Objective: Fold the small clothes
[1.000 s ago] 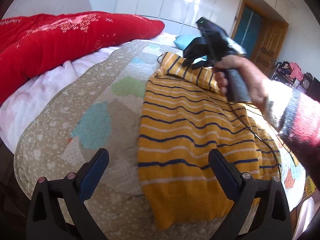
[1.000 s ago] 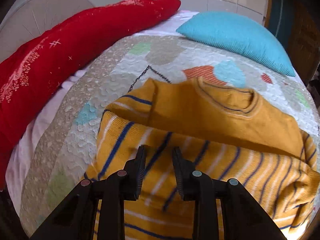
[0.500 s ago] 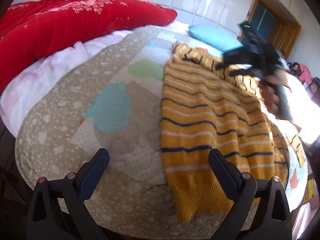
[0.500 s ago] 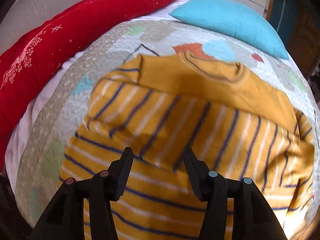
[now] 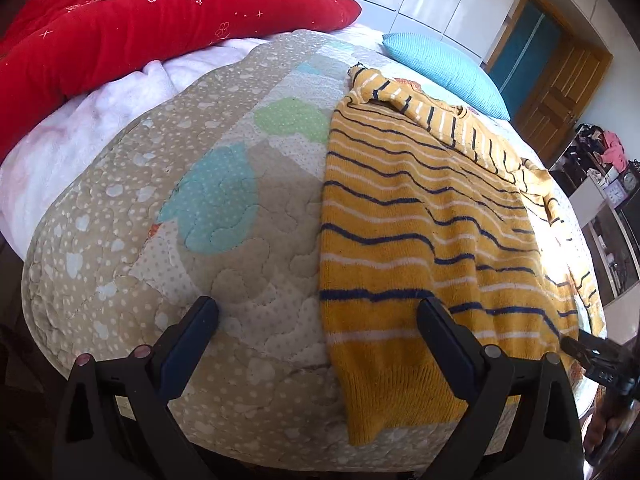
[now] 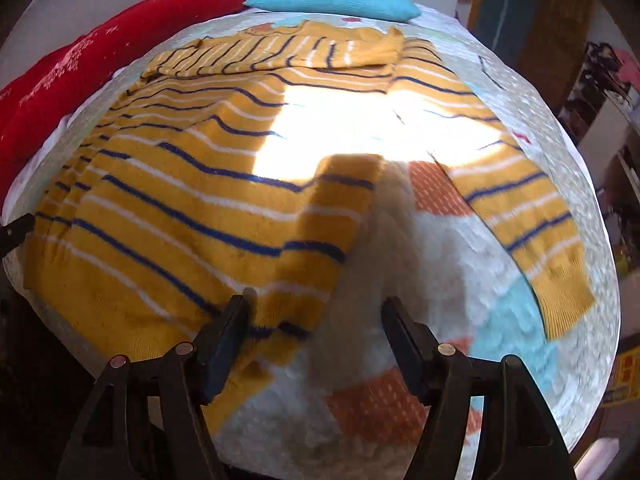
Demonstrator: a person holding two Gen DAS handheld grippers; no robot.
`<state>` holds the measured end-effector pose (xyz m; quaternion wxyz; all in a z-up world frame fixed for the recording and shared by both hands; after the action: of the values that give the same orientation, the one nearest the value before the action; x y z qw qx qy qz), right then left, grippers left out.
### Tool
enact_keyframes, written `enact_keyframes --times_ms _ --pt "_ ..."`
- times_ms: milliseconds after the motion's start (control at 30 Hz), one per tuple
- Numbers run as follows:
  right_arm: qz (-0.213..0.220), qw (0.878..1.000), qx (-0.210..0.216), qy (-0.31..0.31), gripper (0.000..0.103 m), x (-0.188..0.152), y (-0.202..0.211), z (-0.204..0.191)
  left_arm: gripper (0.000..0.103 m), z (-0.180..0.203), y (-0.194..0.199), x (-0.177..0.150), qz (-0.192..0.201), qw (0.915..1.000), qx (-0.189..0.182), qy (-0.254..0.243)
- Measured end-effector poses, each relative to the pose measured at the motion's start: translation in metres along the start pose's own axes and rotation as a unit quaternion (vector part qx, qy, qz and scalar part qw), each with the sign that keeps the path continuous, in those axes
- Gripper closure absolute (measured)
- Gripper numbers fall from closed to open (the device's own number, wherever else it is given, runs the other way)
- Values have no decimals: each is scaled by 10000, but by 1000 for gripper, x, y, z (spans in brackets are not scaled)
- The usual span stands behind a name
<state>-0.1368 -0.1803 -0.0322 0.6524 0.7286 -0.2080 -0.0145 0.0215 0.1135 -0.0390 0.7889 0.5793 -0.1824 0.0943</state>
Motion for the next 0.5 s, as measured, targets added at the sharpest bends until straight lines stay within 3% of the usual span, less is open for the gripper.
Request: enact_keyframes --times_ms 100,200,267,367,500 --pt "227 9977 200 -609 31 -11 19 29 4 3 4 -4 -103 9999 -14 13" --pt "536 9875 328 -1444 29 -20 29 72 4 12 12 -7 -92 9999 -45 -75" --pt "542 9719 774 -2155 29 -28 22 99 4 19 16 -8 -83 9998 -18 -175" --pt "940 9429 1490 -2827 29 -30 21 119 4 30 20 -8 -80 9995 -11 -318" --pt "1390 9127 1525 -3527 29 -14 16 148 4 44 20 -6 -103 9988 -3 -481"
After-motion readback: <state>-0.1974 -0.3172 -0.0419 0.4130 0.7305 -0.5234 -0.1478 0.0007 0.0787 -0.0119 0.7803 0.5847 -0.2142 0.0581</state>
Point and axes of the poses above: each gripper's, at about its wrist camera, not at the fingertips, and y roughly against the way its jaws point, z to its right, x to its top, the point moved 6 cm from there along -y, roughly the way its jaws point, and after that the axes turned 11 degrees about -z, right-handed, at the moved point
